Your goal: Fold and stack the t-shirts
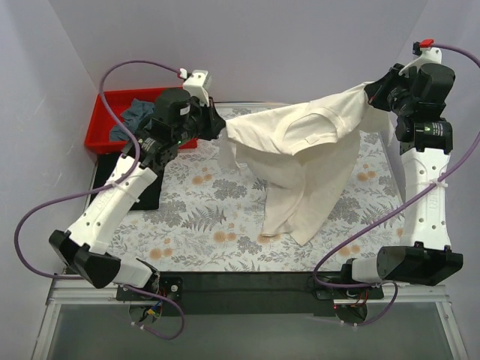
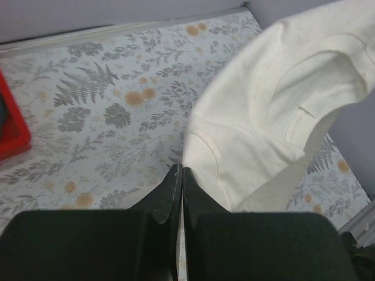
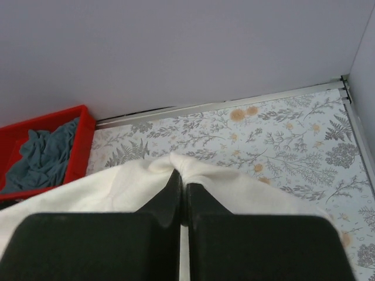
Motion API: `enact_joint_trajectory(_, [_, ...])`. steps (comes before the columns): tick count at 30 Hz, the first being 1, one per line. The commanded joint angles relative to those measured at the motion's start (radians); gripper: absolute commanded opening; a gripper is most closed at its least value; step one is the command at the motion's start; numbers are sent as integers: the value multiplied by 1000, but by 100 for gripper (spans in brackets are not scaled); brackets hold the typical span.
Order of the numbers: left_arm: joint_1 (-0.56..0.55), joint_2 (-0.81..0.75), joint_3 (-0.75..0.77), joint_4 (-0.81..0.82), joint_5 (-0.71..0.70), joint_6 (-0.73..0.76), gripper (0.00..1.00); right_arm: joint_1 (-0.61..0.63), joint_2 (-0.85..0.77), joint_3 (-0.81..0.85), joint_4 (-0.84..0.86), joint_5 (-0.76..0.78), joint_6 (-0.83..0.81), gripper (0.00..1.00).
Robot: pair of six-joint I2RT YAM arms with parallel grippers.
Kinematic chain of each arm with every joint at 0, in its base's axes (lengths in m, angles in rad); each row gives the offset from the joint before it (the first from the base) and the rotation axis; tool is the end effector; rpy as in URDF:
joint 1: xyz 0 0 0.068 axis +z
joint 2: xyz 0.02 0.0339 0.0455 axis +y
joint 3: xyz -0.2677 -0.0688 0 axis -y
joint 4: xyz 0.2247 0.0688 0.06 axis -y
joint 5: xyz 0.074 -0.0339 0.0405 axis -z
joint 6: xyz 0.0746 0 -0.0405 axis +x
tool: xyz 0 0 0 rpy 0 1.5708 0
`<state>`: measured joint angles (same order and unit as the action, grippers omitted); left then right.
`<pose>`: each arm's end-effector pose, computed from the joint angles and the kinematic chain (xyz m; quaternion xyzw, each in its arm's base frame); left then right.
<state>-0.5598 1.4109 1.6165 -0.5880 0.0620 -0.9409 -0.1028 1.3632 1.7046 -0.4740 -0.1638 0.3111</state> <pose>0.2711 -0.1753 0.4270 -0.1398 0.8165 -0.4004 0.3918 0.3024 -0.0190 0.4877 0.1013 0.7450 0.1295 0.6465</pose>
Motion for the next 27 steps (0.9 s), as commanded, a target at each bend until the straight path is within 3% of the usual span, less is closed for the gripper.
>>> enact_joint_trajectory(1, [6, -83, 168, -13, -206, 50, 0, -3, -50, -25, 69, -109, 15, 1])
enact_joint_trajectory(3, [18, -31, 261, -36, -322, 112, 0, 2, -71, -130, 115, -223, 63, 1])
enact_joint_trajectory(7, [24, 82, 489, -35, -410, 224, 0, 35, -38, -238, 262, -393, 158, 1])
enact_joint_trajectory(9, [26, 137, 613, -23, -425, 246, 0, 52, 43, -164, 281, -448, 180, 1])
enact_joint_trajectory(12, [26, 140, 680, 16, -377, 251, 0, 92, 163, 6, 297, -532, 191, 1])
enact_joint_trajectory(19, [24, 10, 587, 91, -72, 211, 0, 114, 280, 127, 437, -605, 186, 1])
enact_joint_trajectory(23, [23, 8, 444, 96, 258, 53, 0, 35, 260, -15, 433, -548, 106, 1])
enact_joint_trajectory(24, [8, 19, 412, 108, 404, 21, 0, 19, 255, -43, 422, -527, 64, 1])
enact_joint_trajectory(25, [-11, 26, 325, 149, 476, -13, 0, -10, 254, -72, 398, -504, 39, 5])
enact_joint_trajectory(26, [-40, 36, 283, 174, 511, -31, 0, -23, 258, -98, 361, -470, 20, 27])
enact_joint_trajectory(27, [-114, 52, 231, 201, 507, -47, 0, -50, 266, -102, 319, -410, -9, 35])
